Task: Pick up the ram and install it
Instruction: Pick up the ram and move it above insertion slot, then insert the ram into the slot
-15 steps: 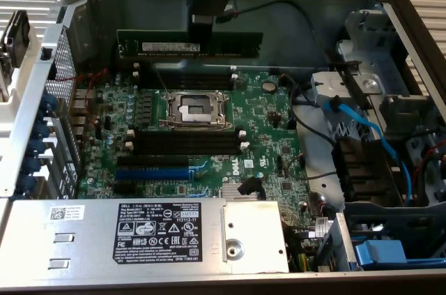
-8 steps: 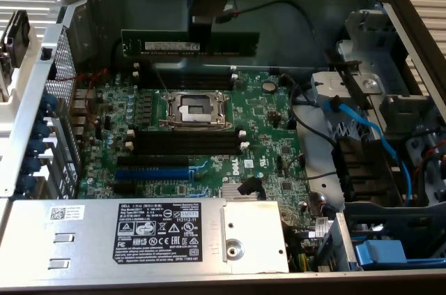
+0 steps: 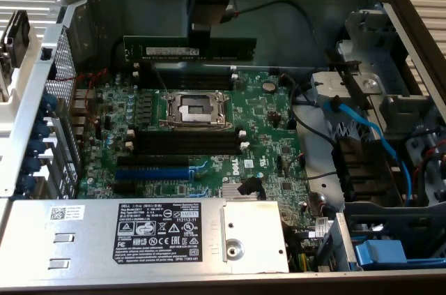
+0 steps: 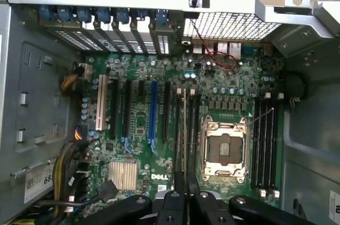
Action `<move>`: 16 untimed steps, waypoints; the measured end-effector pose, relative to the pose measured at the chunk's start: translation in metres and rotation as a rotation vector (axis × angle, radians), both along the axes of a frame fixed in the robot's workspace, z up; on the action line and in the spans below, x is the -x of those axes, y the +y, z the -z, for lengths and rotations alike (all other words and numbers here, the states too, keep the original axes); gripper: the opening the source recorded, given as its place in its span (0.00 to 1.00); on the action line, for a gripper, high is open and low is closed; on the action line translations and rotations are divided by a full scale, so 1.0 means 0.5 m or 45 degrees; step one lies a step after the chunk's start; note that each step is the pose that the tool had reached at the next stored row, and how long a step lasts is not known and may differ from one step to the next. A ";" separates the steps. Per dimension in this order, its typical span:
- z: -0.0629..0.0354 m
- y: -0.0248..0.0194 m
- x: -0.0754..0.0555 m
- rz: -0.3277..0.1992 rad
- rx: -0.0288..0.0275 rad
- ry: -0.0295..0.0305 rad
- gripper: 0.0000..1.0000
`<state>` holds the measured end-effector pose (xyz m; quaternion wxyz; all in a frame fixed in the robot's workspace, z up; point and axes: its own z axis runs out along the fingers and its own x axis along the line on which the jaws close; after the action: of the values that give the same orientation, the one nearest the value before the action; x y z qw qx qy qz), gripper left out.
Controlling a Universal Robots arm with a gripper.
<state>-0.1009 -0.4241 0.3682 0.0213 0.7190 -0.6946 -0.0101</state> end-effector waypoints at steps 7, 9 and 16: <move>0.000 0.0000 0.000 0.000 0.0000 0.0001 0.12; 0.000 0.0000 0.000 0.000 0.0000 0.0001 0.12; 0.001 0.0000 0.000 0.003 -0.0024 0.0001 0.12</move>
<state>-0.1010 -0.4241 0.3678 0.0206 0.7183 -0.6954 -0.0108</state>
